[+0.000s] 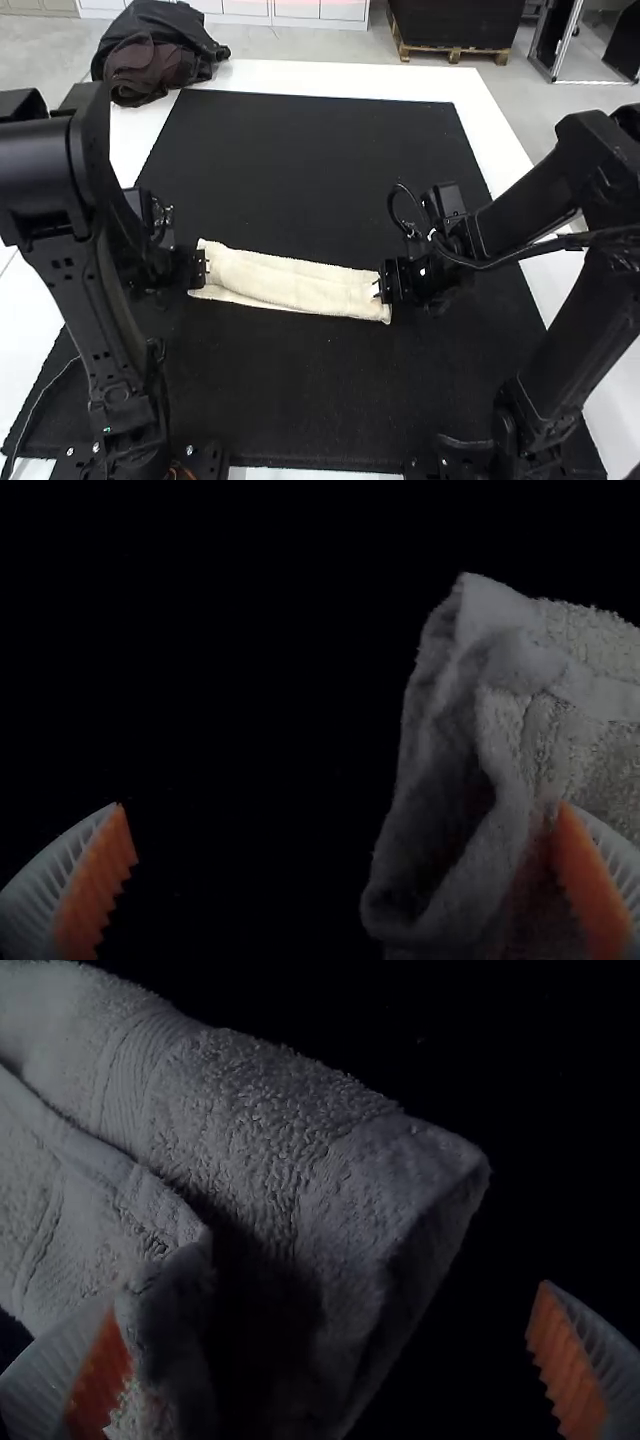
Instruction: Fold the towel.
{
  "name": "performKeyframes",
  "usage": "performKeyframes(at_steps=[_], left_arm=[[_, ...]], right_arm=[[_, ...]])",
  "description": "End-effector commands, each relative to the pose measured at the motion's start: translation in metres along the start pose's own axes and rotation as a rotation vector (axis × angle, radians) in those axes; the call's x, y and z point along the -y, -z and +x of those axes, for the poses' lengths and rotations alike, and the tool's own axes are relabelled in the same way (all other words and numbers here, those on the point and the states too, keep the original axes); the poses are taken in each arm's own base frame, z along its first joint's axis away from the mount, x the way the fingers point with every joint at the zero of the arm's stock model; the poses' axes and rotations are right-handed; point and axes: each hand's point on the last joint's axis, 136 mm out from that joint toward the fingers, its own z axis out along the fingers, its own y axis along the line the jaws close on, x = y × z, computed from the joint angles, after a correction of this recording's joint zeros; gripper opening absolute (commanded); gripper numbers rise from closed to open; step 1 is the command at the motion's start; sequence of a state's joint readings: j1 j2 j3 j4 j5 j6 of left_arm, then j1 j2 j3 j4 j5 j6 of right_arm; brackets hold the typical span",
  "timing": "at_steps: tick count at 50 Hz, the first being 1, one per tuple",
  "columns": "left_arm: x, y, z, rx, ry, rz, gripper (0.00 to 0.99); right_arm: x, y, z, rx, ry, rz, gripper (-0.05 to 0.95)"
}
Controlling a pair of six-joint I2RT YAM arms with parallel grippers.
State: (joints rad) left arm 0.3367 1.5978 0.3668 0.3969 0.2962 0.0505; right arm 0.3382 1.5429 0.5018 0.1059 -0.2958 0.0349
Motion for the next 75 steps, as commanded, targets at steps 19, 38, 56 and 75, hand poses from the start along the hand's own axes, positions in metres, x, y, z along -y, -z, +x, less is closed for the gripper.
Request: performKeyframes(at_steps=[19, 38, 56, 75], left_arm=[[0.011, 0.007, -0.064, 0.135, -0.001, 0.141, 0.967], [-0.012, 0.015, -0.082, 0.145, -0.016, 0.078, 0.967], [-0.019, 0.021, -0.084, 0.126, 0.003, 0.071, 0.967], [-0.053, 0.042, -0.107, 0.229, 0.062, -0.014, 0.967]], right_arm=[[-0.004, -0.007, -0.002, -0.009, 0.004, -0.008, 0.89], [-0.005, -0.007, -0.003, -0.008, 0.004, -0.012, 0.89], [-0.005, -0.008, -0.002, -0.012, 0.005, -0.017, 0.89], [-0.002, -0.018, -0.002, -0.02, 0.001, -0.013, 0.89]])
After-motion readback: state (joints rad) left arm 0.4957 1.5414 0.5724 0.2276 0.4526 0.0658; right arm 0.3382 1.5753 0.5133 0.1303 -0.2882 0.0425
